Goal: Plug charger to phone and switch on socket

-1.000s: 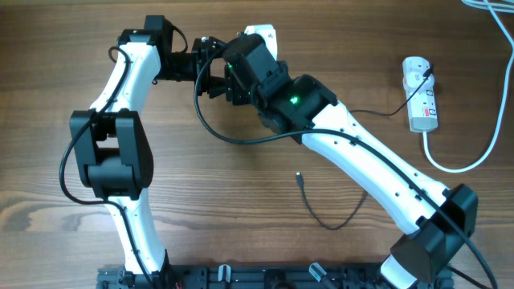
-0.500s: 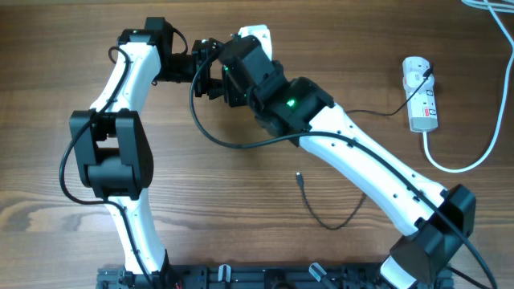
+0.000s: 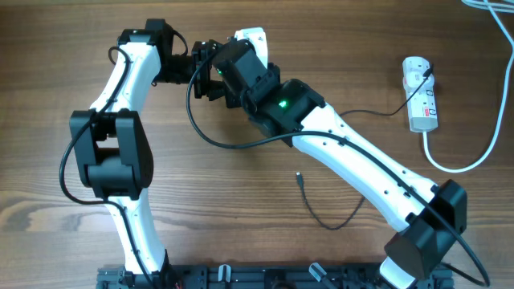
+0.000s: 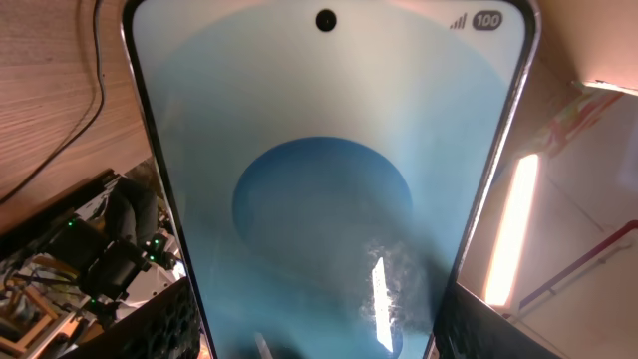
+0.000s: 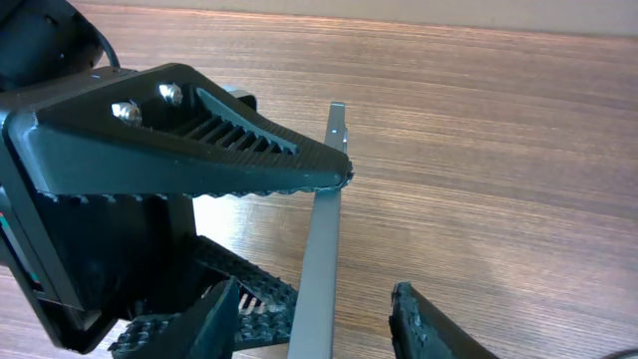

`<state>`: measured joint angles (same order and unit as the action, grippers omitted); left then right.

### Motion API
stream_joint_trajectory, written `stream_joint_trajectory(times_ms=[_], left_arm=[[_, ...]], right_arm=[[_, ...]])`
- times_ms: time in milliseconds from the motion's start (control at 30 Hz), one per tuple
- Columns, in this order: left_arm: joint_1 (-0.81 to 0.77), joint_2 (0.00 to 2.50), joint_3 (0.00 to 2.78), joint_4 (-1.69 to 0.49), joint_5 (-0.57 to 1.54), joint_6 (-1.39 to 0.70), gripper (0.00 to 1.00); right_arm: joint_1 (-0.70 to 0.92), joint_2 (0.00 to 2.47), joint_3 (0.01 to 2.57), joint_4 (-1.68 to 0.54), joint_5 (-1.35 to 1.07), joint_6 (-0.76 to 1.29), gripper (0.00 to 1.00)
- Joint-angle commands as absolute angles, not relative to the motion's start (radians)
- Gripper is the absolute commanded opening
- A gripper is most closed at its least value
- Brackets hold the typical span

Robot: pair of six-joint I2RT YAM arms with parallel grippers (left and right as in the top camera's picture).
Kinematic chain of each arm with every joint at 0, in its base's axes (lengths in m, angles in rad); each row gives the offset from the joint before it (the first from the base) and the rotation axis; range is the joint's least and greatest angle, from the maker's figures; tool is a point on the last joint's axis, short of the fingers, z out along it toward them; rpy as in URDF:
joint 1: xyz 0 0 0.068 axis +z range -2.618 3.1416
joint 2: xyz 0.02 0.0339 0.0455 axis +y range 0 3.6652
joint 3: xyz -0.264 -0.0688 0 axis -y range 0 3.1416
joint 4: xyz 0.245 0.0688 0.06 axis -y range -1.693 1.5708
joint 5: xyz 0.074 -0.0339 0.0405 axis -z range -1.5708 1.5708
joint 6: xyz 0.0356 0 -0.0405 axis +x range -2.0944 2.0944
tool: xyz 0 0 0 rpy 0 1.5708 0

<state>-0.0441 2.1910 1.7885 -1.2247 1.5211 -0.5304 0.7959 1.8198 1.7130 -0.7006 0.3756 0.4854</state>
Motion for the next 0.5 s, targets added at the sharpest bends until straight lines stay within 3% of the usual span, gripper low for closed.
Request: stream_joint_trajectory(times_ms=[0,467], left_arm=[[-0.044,2.139,1.788,-1.227,1.577,-0.532,0.64],[-0.044,2.139,1.788,-1.227,1.577,-0.532,0.64]], right_arm=[[0.796,1.844,1.726,-0.69,0.416,0.478,0.47],[0.796,1.844,1.726,-0.69,0.422,0.489,0.22]])
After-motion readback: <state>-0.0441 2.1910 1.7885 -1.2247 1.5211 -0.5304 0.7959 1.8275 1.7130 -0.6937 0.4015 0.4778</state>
